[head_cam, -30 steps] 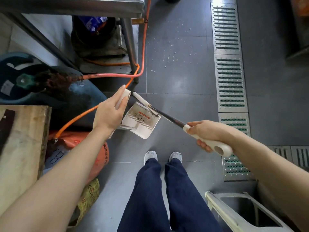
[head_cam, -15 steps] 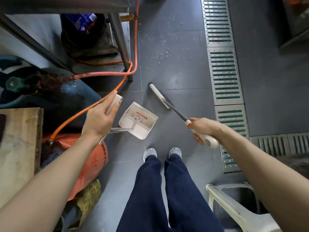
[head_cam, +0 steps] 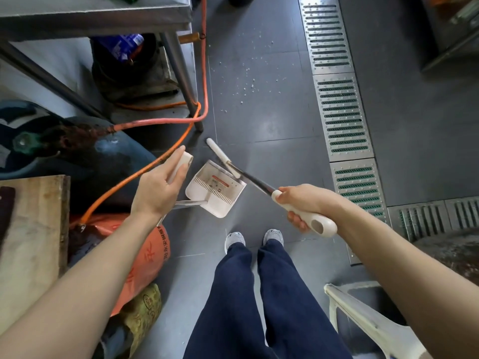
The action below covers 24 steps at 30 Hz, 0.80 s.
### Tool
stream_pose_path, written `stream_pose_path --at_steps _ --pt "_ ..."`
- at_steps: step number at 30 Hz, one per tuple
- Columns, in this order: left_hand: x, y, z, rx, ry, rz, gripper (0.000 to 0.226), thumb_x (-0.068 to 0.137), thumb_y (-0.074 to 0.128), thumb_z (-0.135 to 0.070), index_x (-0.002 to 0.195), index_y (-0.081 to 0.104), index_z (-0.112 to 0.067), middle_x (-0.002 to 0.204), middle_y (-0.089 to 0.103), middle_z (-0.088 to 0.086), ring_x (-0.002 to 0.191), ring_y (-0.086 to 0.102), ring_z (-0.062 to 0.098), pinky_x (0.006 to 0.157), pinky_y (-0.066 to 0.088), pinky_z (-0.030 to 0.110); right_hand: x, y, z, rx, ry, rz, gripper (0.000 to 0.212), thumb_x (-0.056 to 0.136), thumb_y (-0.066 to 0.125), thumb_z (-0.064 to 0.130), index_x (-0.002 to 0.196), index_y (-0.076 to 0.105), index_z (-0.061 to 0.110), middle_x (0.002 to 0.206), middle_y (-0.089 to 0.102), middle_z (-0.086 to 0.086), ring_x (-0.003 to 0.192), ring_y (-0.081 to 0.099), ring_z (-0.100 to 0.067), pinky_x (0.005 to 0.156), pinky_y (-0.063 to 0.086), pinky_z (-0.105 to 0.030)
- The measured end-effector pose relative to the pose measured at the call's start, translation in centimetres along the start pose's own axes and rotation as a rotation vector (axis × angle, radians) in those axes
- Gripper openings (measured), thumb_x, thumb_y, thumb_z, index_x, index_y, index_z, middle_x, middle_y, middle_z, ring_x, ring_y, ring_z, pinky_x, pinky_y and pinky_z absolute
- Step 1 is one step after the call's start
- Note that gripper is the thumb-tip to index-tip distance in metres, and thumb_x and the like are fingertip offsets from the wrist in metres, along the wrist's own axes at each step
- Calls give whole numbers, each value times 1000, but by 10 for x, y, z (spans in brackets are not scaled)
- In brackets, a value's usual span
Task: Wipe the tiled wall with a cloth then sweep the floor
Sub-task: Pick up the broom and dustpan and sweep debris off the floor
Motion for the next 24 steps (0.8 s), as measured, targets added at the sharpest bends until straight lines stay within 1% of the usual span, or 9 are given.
stream_pose_path --at_steps 3,6,10,14,16,18,20,22,24 --pt "0 1 -2 20 14 0 40 94 50 -37 134 49 -29 116 66 10 106 61 25 95 45 39 10 -12 8 -120 -65 -50 36 97 39 20 132 44 15 54 44 -7 32 40 -14 35 34 -17" --pt "2 6 -2 4 -6 7 40 94 49 -38 133 49 -30 114 67 11 104 61 26 93 45 40 22 -16 8 -182 -66 -73 38 96 39 19 133 42 19 57 49 -9 41 44 -18 41 39 -22" --pt "12 4 -8 8 23 -13 40 94 50 -34 133 51 -23 115 66 15 107 60 28 95 43 38 30 9 1 -240 -50 -27 40 93 36 17 133 43 18 59 53 -8 49 48 -20 51 42 -30" --pt "16 4 -13 -15 23 -17 39 94 52 -31 132 52 -22 116 66 13 107 60 27 95 42 36 23 19 4 -127 6 41 42 93 40 19 134 47 11 53 47 -4 42 43 -14 42 37 -21" --pt "20 3 -16 -16 28 -18 38 94 52 -31 132 52 -23 117 65 12 109 60 26 95 42 35 19 7 14 -12 39 48 44 95 43 18 137 44 8 48 42 -3 31 39 -10 35 33 -13" --pt "27 -2 -18 -25 17 -39 39 94 52 -32 132 52 -25 118 65 12 107 60 25 93 42 33 14 -6 27 124 69 66 45 98 42 18 141 38 7 51 36 -3 24 33 -8 30 30 -9" --pt "37 -9 -21 -45 -14 -69 39 94 51 -34 133 51 -26 118 65 9 107 60 23 92 41 29 13 -20 42 190 53 63 45 98 42 19 141 36 8 48 35 -2 24 32 -7 29 29 -9" --pt "51 -11 -27 -60 -29 -86 40 94 50 -36 133 50 -27 122 64 6 112 58 19 96 39 25 18 -39 59 159 12 17 43 97 43 18 138 40 8 46 38 -3 26 34 -8 31 30 -11" --pt "67 -9 -36 -76 -34 -91 41 94 49 -39 134 49 -29 126 61 2 118 55 16 100 37 26 25 -58 79 93 -35 -29 39 96 43 18 133 45 6 49 40 -4 26 36 -9 31 32 -12"
Point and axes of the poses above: each hand's wrist, its own x-axis towards the middle knuckle, its own y-axis out of the palm, z = x × y, the point moved 9 cm from there along x, towards the middle knuckle
